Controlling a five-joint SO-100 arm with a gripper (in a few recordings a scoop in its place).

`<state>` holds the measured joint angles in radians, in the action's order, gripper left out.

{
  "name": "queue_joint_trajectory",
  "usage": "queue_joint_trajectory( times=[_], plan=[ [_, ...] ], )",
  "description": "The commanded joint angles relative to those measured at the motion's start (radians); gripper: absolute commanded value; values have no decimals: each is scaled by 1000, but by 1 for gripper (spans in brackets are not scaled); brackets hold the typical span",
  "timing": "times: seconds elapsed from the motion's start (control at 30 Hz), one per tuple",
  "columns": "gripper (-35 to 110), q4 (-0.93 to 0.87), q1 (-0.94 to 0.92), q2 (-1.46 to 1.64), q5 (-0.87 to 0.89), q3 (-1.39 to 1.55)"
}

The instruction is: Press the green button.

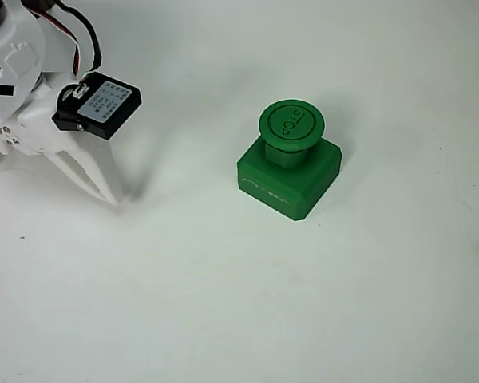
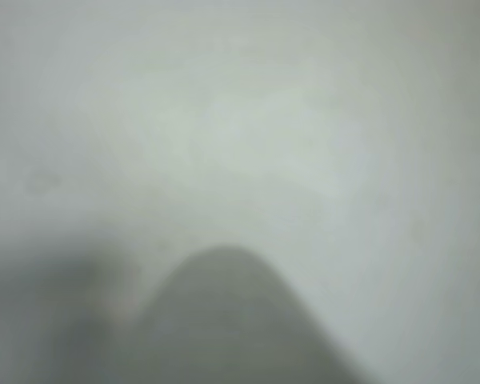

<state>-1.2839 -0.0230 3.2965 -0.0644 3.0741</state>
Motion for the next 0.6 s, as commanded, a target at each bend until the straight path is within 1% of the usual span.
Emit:
queue_joint_trajectory(
  times=[0.0,0.57],
  plan=[
    [0,-20,5,9,-48,-8],
    [0,-17,12,9,-32,-8]
  ],
)
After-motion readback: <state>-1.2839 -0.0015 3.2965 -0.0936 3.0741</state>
